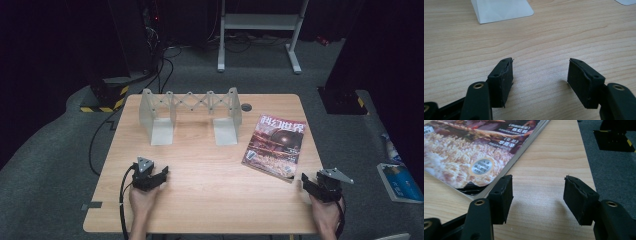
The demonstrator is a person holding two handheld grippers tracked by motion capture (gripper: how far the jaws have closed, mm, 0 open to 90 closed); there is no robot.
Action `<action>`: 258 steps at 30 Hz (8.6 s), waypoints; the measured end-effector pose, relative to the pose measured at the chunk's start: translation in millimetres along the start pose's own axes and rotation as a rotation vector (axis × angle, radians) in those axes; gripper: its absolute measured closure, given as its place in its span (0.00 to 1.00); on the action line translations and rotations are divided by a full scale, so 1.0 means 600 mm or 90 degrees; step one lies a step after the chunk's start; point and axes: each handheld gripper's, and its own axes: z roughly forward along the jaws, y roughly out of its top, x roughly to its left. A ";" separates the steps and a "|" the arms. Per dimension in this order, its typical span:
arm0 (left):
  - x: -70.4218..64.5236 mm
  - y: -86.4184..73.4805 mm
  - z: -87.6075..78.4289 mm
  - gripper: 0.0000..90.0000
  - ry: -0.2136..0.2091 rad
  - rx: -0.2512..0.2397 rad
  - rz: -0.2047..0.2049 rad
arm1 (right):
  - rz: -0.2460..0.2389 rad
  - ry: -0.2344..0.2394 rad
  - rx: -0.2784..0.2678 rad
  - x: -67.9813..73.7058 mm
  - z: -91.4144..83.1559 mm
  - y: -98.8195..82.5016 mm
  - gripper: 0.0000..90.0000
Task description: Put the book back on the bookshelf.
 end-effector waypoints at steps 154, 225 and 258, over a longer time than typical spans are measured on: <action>-0.005 0.000 0.001 0.41 0.029 0.002 -0.001 | -0.120 0.169 0.028 0.097 -0.029 -0.035 0.32; -0.156 0.020 0.011 0.39 -0.177 -0.017 0.058 | -0.194 0.256 0.034 0.261 -0.004 -0.020 0.32; -0.179 0.026 0.041 0.39 -0.172 0.008 0.070 | -0.196 0.305 0.115 0.279 0.024 0.025 0.38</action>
